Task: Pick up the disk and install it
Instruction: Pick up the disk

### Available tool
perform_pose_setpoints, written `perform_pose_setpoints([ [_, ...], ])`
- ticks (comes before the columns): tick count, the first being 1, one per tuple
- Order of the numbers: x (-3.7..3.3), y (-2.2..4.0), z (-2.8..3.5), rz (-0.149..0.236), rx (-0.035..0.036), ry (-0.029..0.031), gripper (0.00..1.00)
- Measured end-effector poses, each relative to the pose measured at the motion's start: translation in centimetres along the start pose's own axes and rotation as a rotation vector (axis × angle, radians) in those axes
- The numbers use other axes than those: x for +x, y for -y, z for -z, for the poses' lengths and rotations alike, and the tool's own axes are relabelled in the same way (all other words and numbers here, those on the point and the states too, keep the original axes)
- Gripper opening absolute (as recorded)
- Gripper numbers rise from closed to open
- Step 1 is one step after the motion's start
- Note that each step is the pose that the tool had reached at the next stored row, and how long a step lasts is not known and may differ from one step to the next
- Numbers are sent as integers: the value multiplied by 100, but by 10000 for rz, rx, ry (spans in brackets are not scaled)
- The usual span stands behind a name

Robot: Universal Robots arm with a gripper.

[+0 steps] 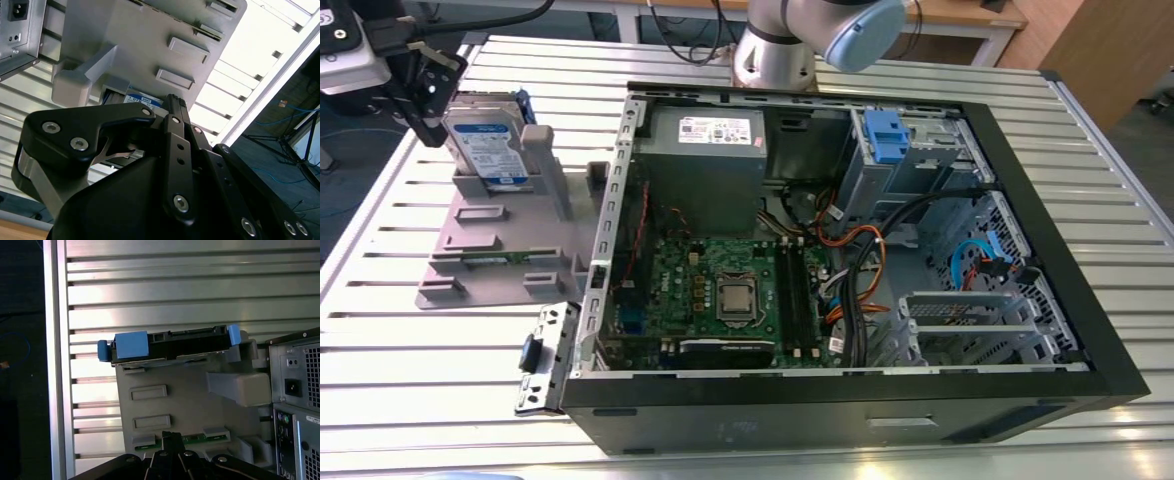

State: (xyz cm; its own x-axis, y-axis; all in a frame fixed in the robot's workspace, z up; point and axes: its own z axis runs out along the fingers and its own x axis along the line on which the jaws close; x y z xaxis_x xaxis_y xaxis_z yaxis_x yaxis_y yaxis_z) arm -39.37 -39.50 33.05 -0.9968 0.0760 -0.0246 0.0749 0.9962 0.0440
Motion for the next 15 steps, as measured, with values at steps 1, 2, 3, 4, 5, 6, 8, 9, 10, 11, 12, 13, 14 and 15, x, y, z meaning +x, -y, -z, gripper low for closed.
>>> perform_pose_setpoints([
  [1, 0, 0, 0, 7, 0, 0, 11],
  [2, 0, 0, 0, 21, 0, -1, 11],
  [3, 0, 0, 0, 44, -1, -2, 11],
  [4, 0, 0, 0, 75, -2, -3, 11],
  [5, 1, 0, 0, 118, -2, -5, 11],
  [6, 1, 0, 0, 173, -4, -8, 11],
  [8, 0, 0, 0, 316, -8, -14, 11],
  [9, 0, 0, 0, 389, -10, -17, 11],
  [10, 1, 0, 0, 463, -11, -21, 11],
  [11, 1, 0, 0, 538, -13, -23, 11],
  [12, 1, 0, 0, 612, -15, -27, 11],
  [13, 0, 0, 0, 687, -17, -30, 11],
  [14, 0, 0, 0, 765, -19, -33, 11],
  [15, 0, 0, 0, 845, -21, -37, 11],
])
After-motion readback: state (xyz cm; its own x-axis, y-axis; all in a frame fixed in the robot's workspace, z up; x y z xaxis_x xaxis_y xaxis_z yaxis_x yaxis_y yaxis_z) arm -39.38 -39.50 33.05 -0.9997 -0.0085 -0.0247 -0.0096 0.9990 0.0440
